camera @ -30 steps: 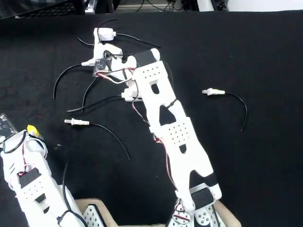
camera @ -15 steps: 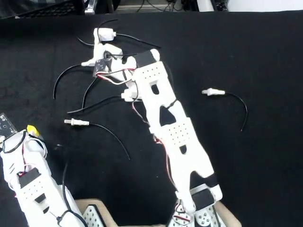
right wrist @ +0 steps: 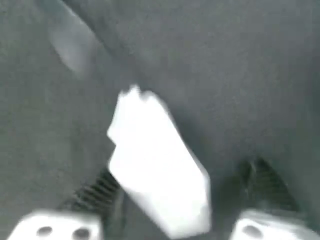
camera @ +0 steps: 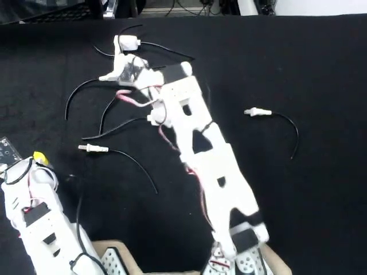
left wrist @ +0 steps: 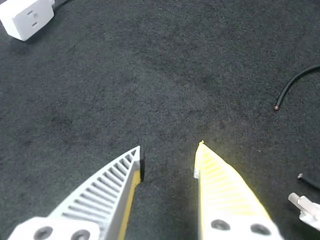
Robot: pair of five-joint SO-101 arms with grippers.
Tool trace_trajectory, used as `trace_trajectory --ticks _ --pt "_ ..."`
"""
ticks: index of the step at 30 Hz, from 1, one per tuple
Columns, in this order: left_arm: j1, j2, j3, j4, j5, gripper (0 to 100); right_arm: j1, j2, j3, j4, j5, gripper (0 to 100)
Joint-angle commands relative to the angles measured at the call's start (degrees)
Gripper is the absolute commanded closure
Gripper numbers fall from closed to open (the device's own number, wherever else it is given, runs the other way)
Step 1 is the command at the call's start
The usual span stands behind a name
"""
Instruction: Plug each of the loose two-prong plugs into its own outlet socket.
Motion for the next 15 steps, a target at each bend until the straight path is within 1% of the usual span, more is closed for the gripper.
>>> trace_trajectory --ticks 1,7,15 --pt "0.7 -0.4 -0.4 -1.6 -0.7 82 -1.1 -3.2 7.0 2.1 1.9 66.2" --pt "0.7 -0.4 -0.4 -1.6 -0.7 82 -4.5 -12.3 20.4 1.9 2.2 66.2" --pt "0.7 -0.4 -0.4 -1.6 -0.7 82 -5.8 -28.1 21.4 1.8 2.2 66.2"
